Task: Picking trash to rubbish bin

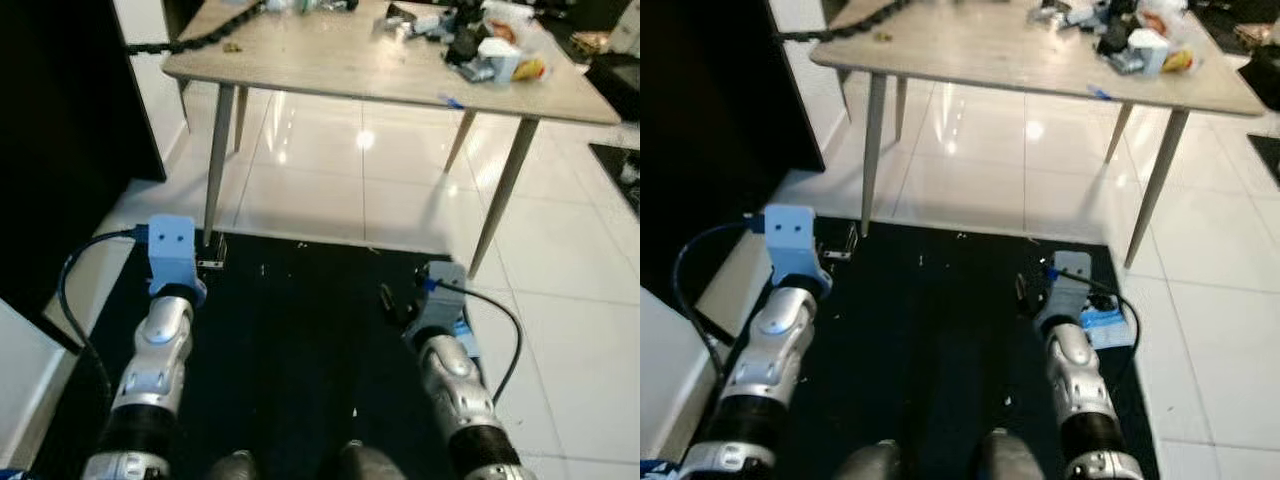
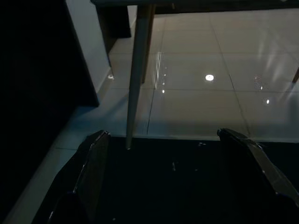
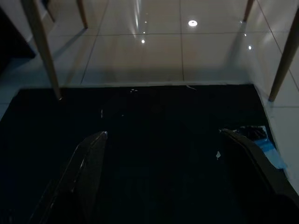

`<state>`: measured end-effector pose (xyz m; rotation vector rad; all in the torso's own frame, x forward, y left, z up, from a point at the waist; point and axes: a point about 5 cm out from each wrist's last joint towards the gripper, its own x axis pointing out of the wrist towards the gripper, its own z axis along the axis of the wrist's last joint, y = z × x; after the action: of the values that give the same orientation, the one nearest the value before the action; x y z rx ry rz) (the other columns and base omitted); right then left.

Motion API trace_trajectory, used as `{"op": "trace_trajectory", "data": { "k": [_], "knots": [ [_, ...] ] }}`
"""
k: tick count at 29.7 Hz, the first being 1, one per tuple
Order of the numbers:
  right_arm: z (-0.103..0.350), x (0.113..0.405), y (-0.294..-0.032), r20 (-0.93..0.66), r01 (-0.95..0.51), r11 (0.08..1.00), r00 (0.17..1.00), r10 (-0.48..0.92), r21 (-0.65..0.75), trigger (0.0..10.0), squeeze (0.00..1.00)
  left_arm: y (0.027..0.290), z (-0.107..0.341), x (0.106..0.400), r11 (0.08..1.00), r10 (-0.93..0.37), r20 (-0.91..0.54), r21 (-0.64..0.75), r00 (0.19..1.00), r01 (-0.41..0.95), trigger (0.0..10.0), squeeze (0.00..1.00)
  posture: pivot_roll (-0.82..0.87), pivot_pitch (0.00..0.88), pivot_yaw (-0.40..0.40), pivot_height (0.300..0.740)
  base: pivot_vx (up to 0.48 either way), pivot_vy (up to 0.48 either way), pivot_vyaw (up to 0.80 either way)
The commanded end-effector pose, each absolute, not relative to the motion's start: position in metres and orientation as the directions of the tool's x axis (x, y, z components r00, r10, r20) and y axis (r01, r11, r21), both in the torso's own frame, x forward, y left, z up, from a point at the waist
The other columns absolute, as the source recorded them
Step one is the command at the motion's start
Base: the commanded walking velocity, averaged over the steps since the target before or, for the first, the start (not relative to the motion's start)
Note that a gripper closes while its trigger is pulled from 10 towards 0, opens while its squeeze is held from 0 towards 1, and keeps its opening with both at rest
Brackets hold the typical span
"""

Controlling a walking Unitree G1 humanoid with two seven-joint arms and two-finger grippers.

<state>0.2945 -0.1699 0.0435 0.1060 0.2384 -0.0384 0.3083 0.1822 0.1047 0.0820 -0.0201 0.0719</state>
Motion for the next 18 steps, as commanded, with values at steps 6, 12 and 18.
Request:
{"op": "trace_trajectory", "data": {
  "k": [6,12,18],
  "knots": [
    [0.045,0.294,-0.179,-0.249,0.076,0.993,0.967,-0.050,0.095,10.0,0.00,0.180,0.102,0.307,0.994,0.062,0.012,0.084,0.998,-0.063,10.0,0.00,-0.05,0.080,-0.015,0.740,0.329,0.000,-0.53],
    [0.048,0.296,-0.177,-0.234,0.076,0.993,0.971,-0.053,0.090,10.0,0.00,0.179,0.101,0.307,0.995,0.053,0.006,0.088,0.999,-0.053,10.0,0.00,-0.04,0.075,-0.014,0.740,0.329,0.000,0.00],
    [0.055,0.299,-0.175,-0.196,0.058,0.995,0.980,-0.042,0.077,10.0,0.00,0.179,0.099,0.304,0.995,0.055,0.004,0.088,0.998,-0.055,10.0,0.00,-0.03,0.081,-0.013,0.740,0.330,0.000,0.00]
  ]
}}
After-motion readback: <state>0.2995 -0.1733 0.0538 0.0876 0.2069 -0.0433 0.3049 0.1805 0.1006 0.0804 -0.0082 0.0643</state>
